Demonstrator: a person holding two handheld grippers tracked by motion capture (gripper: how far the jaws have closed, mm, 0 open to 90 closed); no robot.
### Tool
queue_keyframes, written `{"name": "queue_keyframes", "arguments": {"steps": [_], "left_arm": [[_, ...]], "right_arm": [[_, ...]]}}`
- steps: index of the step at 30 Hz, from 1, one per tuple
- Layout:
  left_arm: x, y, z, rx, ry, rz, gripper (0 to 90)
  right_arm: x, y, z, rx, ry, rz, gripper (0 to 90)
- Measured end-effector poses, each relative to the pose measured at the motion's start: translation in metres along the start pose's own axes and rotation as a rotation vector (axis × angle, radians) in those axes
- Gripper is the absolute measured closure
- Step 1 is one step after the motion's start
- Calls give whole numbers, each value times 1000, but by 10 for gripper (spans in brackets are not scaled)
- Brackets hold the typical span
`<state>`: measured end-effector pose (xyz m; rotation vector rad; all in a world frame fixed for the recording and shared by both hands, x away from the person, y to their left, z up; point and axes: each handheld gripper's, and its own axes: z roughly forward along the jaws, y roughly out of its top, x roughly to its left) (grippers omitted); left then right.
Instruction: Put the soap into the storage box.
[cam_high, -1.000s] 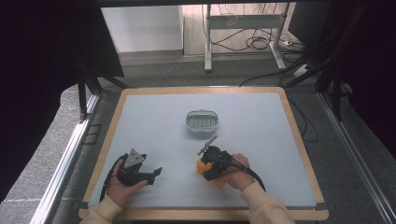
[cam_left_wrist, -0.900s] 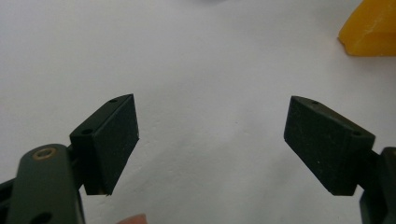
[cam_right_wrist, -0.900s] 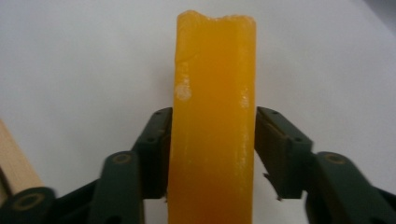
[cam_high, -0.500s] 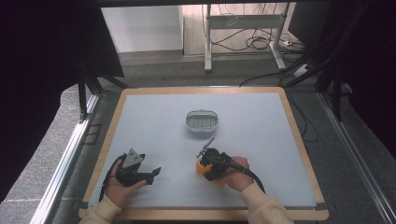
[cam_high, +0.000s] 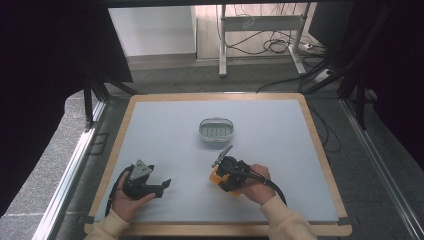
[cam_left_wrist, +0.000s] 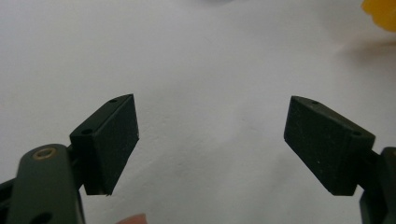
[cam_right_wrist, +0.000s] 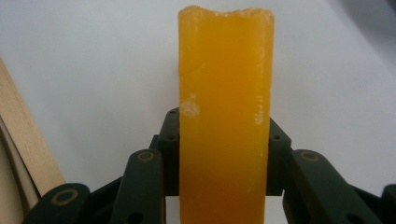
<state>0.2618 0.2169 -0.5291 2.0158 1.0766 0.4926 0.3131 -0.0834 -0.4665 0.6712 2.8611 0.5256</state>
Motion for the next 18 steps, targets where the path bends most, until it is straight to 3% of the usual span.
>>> {"name": "queue_keyframes", "arguments": {"steps": [18], "left_arm": [[3, -2, 1, 15, -11, -7, 181]], "right_arm": [[-9, -4, -20, -74, -12, 0, 613]]}}
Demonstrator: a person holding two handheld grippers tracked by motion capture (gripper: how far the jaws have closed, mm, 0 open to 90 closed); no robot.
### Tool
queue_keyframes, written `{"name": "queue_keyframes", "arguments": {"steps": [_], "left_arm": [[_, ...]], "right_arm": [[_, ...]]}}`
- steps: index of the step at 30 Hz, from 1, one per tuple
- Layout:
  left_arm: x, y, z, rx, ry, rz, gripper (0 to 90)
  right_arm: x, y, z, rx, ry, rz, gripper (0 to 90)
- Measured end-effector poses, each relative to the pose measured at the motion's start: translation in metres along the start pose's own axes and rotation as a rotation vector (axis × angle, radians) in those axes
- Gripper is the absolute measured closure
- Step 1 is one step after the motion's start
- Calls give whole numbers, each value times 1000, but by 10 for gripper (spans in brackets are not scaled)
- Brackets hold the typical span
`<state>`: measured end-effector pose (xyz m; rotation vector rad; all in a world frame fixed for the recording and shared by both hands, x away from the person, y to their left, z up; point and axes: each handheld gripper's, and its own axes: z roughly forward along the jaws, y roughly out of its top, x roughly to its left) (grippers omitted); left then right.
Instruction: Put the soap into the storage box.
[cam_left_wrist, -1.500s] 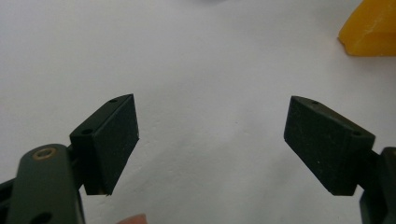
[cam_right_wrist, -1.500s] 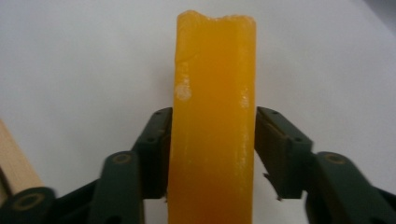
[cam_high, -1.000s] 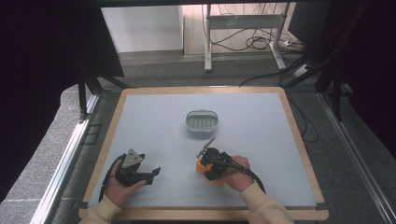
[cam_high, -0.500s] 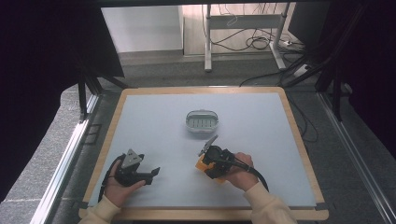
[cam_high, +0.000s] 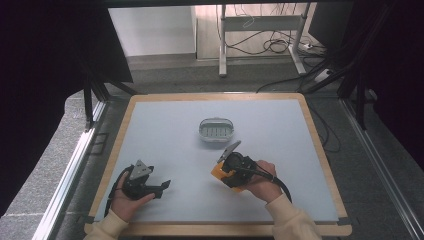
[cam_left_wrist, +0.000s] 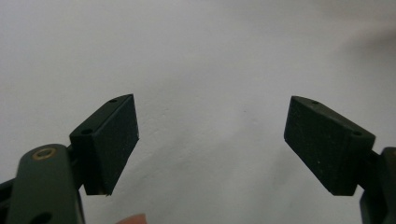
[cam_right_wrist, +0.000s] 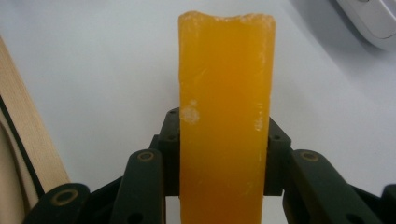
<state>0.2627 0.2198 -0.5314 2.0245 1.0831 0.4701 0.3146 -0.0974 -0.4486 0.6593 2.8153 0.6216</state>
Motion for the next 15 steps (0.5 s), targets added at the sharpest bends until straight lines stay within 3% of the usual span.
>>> {"name": "queue_keyframes", "arguments": {"steps": [15], "left_arm": [[1, 0, 0, 14, -1, 7, 181]], "right_arm": [[-7, -3, -10, -24, -4, -4, 613]]}}
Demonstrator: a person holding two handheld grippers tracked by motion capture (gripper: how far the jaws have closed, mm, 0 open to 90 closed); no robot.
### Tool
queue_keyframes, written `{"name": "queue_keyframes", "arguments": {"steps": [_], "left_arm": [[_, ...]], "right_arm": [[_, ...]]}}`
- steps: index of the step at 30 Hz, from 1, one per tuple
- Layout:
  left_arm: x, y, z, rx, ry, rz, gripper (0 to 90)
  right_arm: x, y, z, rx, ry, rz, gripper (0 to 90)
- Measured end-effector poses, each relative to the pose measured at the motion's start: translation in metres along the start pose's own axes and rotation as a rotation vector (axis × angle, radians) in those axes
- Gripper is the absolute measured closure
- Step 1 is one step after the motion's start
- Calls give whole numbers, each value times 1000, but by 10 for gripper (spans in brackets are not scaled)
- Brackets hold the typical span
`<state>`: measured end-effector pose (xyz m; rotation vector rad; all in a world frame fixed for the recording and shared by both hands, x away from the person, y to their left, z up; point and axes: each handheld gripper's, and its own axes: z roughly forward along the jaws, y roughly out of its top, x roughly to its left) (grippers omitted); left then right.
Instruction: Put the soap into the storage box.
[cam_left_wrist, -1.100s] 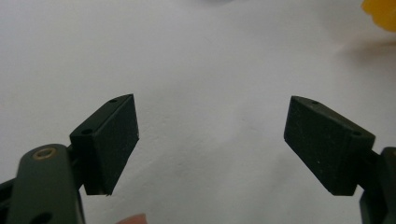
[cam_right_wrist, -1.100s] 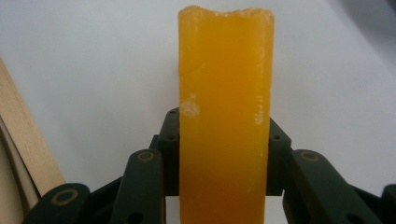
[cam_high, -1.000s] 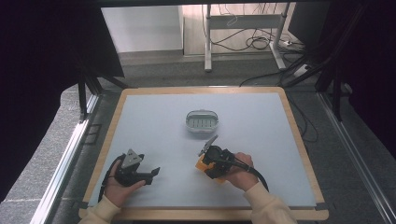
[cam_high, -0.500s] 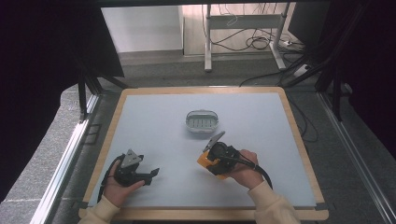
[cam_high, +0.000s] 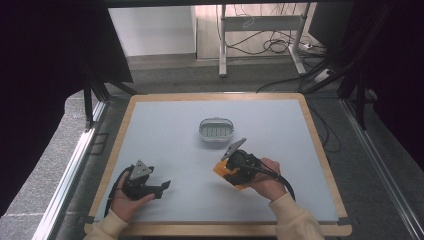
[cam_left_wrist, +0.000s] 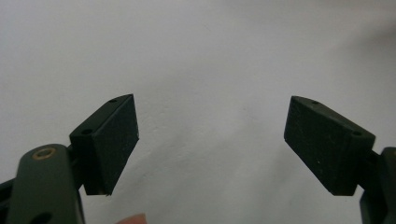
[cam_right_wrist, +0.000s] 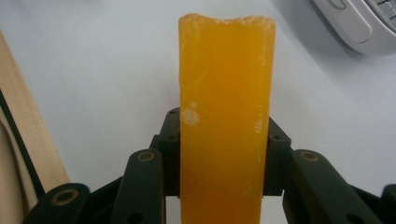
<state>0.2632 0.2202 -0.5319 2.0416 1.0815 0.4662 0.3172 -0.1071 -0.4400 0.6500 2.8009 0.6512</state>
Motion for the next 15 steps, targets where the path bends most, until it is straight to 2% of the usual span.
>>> {"name": "queue_keyframes", "arguments": {"steps": [15], "left_arm": [[0, -1, 0, 3, 6, -1, 181]], "right_arm": [[-6, -2, -5, -12, -3, -8, 613]]}}
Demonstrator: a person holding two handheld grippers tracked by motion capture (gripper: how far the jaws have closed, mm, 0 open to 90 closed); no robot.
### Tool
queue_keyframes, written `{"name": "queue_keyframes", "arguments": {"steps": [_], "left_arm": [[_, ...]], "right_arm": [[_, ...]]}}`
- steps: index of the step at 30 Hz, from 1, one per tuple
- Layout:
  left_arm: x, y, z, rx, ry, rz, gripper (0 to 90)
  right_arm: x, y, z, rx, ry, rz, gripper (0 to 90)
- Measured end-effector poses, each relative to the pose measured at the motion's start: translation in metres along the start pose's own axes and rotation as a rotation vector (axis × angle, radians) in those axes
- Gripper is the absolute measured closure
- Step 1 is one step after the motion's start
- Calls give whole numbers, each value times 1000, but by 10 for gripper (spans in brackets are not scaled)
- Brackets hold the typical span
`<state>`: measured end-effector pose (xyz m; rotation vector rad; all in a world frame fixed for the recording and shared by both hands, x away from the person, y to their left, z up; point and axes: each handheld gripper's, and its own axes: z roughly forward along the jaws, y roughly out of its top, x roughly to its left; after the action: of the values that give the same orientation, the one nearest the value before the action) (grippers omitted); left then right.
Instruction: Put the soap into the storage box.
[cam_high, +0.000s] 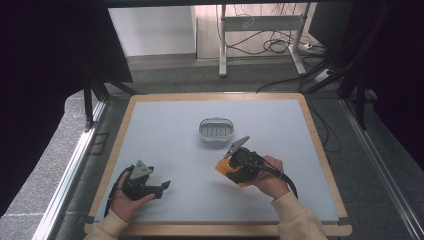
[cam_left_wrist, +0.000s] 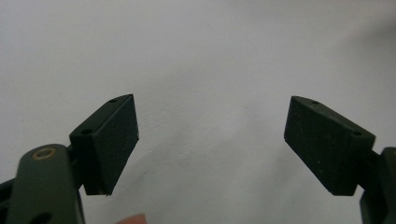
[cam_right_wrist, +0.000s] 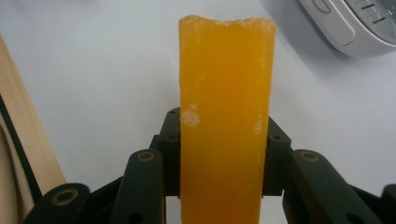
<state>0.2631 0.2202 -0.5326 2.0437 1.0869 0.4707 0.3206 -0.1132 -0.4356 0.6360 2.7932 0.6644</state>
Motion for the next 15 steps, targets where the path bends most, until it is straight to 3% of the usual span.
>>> {"name": "queue_keyframes", "arguments": {"steps": [15], "left_arm": [[-1, -1, 0, -3, -13, 2, 181]], "right_arm": [[-14, 12, -4, 3, -2, -12, 614]]}}
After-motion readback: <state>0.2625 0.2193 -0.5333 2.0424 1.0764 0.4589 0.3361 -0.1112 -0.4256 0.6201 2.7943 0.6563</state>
